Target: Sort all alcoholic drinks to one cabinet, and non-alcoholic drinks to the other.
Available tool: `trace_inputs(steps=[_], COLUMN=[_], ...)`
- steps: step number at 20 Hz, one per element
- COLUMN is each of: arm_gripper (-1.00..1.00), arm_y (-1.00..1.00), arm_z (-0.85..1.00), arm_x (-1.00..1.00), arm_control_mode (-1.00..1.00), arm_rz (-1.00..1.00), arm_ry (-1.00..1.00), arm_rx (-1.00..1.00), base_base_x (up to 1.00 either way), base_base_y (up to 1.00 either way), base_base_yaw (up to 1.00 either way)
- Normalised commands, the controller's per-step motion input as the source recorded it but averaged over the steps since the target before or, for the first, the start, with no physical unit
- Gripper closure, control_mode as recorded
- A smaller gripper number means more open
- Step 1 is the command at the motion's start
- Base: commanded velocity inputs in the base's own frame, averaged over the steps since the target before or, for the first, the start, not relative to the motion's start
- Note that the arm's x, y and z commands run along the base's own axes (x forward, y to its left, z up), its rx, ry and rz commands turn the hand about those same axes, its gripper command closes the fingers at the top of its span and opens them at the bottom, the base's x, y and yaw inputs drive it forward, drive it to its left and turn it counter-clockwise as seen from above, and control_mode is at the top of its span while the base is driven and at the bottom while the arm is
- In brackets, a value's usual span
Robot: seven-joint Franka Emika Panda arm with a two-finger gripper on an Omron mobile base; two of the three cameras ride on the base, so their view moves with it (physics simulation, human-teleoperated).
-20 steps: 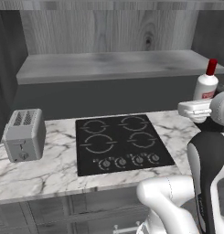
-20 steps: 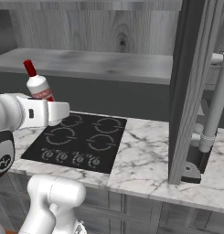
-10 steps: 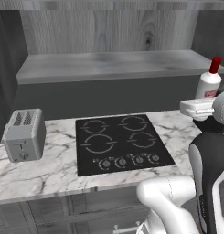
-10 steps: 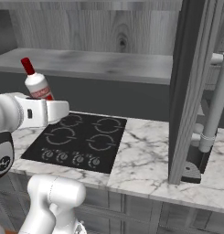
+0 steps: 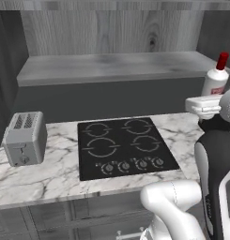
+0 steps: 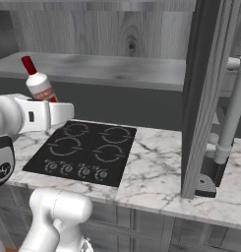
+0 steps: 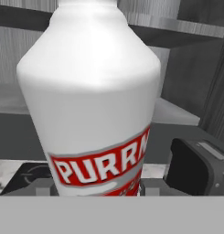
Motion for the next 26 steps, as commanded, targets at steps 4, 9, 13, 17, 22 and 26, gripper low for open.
trace_inputs(steps=[4, 9, 13, 17, 22, 26], arm_gripper=[1.00, 1.00, 1.00, 1.00, 1.00, 1.00], arm_y=[0.00, -0.05, -0.03, -0.01, 0.00, -0.01], arm_z=[0.09, 0.00, 0.00, 0.04, 0.13, 0.19], arm_x=[0.02, 0.20, 0.24, 0.24, 0.25, 0.24], arm_control_mode=[-1.00, -1.00, -1.00, -1.00, -1.00, -1.00], arm_rz=[0.00, 0.00, 0.00, 0.00, 0.00, 0.00], arm_ry=[0.00, -0.06, -0.07, -0.03, 0.00, 0.00], arm_rx=[0.00, 0.00, 0.00, 0.00, 0.00, 0.02], base_base_x=[0.00, 0.00, 0.00, 0.00, 0.00, 0.00], base_base_y=[0.00, 0.00, 0.00, 0.00, 0.00, 0.00], base_base_yaw=[0.00, 0.00, 0.00, 0.00, 0.00, 0.00])
